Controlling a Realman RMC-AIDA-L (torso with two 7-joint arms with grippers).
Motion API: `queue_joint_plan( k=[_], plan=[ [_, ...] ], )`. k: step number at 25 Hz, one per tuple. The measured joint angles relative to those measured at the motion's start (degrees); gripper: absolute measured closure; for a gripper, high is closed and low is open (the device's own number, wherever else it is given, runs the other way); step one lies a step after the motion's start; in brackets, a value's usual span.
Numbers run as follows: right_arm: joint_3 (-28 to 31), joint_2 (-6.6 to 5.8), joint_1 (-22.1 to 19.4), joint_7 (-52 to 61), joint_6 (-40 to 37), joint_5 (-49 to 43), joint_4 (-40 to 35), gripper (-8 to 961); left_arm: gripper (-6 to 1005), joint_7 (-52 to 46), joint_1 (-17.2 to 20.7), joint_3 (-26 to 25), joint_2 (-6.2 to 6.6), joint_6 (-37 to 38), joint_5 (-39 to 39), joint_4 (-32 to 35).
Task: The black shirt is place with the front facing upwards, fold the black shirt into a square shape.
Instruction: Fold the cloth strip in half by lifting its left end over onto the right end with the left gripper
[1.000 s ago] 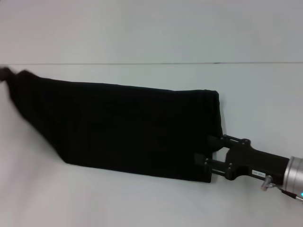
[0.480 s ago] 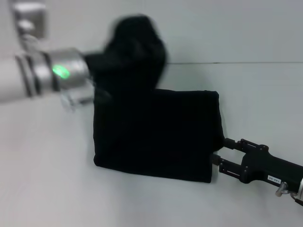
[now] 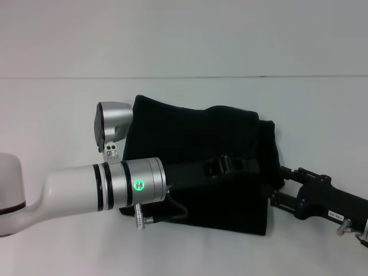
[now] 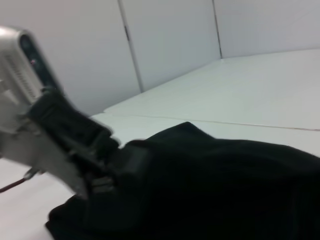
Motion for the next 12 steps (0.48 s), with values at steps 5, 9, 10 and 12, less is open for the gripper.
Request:
queue_joint_plan(
  k=[5, 9, 10, 12],
  plan=[
    [2.1, 0.37, 1.4, 0.0, 2.8, 0.6, 0.7, 218, 944, 0.4, -0.2, 0.1, -0.03, 1.7, -0.3, 0.1],
    [2.8, 0.46, 4.2, 0.0, 5.8, 1.7, 2.5, 219, 939, 0.8, -0.2, 0.1, -0.02, 3.0, -0.3, 0.2],
    [2.8, 0.45, 5.1, 0.0, 6.7, 2.0, 3.0, 219, 938, 1.0, -0.1, 0.1, 0.00, 3.2, -0.3, 0.2],
    [2.8, 0.46, 7.0, 0.0, 8.9, 2.2, 4.2, 219, 935, 1.3, 0.1, 0.0, 0.01, 3.6, -0.2, 0.1]
  ],
)
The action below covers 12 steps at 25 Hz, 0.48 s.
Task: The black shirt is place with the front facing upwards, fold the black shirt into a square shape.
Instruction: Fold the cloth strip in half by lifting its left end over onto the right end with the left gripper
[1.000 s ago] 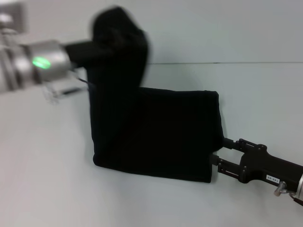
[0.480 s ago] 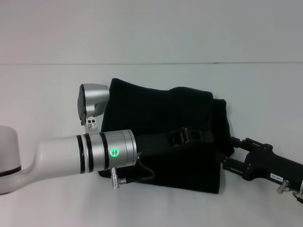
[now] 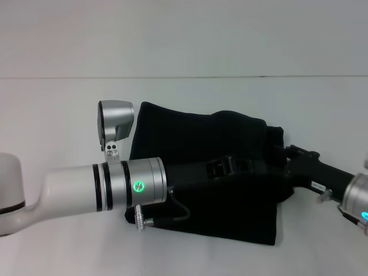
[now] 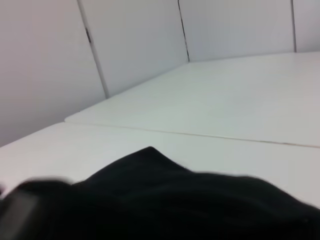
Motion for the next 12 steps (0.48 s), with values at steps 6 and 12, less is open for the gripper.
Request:
queue_joint_plan(
  k=[6, 12],
  plan=[
    [0.1, 0.13, 5.0, 0.0, 5.7, 3.1, 2.7, 220, 928, 0.8, 0.8, 0.2, 0.00, 2.9, 0.0, 0.5],
    [0.1, 0.24, 7.4, -0.1, 8.5, 8.0, 3.2, 221, 921, 1.4, 2.2, 1.5, 0.13, 6.6, 0.4, 1.7]
  ],
)
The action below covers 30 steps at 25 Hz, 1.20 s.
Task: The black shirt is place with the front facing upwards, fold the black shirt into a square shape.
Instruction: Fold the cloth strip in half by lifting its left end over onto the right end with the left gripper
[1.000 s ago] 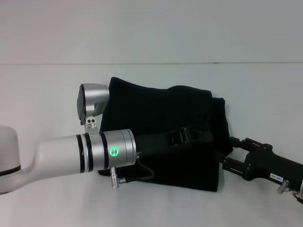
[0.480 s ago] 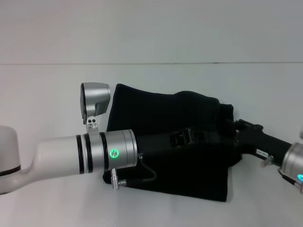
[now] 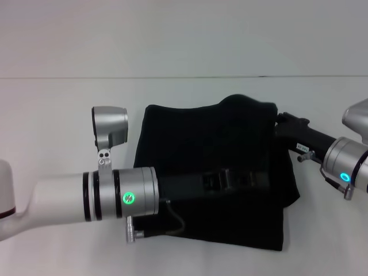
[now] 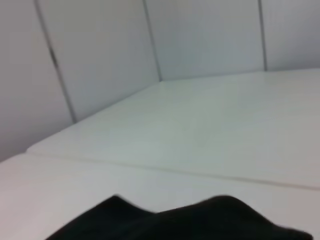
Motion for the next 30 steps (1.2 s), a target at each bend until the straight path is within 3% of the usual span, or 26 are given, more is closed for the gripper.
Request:
queue_joint_plan(
  k=[8, 15, 26, 30],
  plan=[
    [0.5, -0.26, -2.0, -0.4, 0.5, 3.3, -0.5, 222, 911, 0.0, 1.7, 3.7, -0.12, -2.0, 0.1, -0.3],
    [5.5, -0.48, -4.8, -0.5, 2.2, 3.4, -1.2, 223, 902, 0.1, 1.5, 3.7, -0.25, -8.0, 0.0, -2.0],
    [11.8, -0.54, -8.4, -0.6, -2.9, 3.4, -2.2, 224, 889, 0.1, 1.8, 3.9, -0.16, -5.2, -0.8, -2.3],
    [11.1, -0.60, -9.8, -1.3, -9.1, 3.0, -2.7, 224, 707, 0.1, 3.0, 3.8, 0.17, 0.4, -0.9, -0.8]
  ],
)
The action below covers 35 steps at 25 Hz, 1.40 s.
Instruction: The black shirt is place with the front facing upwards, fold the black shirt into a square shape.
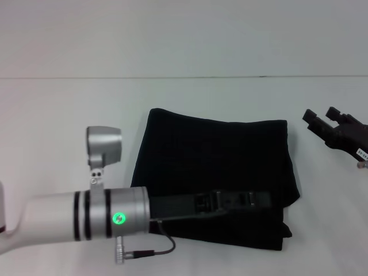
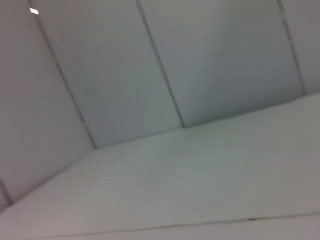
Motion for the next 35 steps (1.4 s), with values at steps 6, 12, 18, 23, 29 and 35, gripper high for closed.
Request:
queue_joint_plan(
  k=[6, 12, 18, 23, 29, 35],
  plan=[
    [-6.5, 0.01, -0.8, -3.8, -9.5, -4.1, -0.3, 225, 461, 1.5, 6.6, 0.2, 0.28, 4.7, 0.0, 12.1],
    [-14.2, 0.35, 0.6, -5.9, -10.9, -7.1, 0.1, 225, 209, 9.9, 13.0, -1.5, 0.83, 5.9, -0.4, 21.3],
    [-20.4, 0.05, -0.6, -6.0, -9.3, -7.1, 0.0, 224, 101, 5.5, 13.1, -4.0, 3.58, 3.9, -0.6, 20.8],
    [-23.2, 0.02, -3.5, -8.1, -7.7, -7.0, -0.2, 224, 78, -2.8, 11.2, -5.5, 4.84, -5.8, -0.1, 20.5],
    [-22.4, -0.13, -7.4, -12.5, -13.4, -6.8, -0.4, 224, 104, -13.4, 6.5, -3.8, 7.04, -18.1, 4.4, 17.5],
    [-22.5, -0.29, -10.4, -14.2, -13.8, -6.9, -0.5, 224, 130, -15.0, 2.0, -3.7, 6.96, -24.3, 9.0, 14.2]
  ],
)
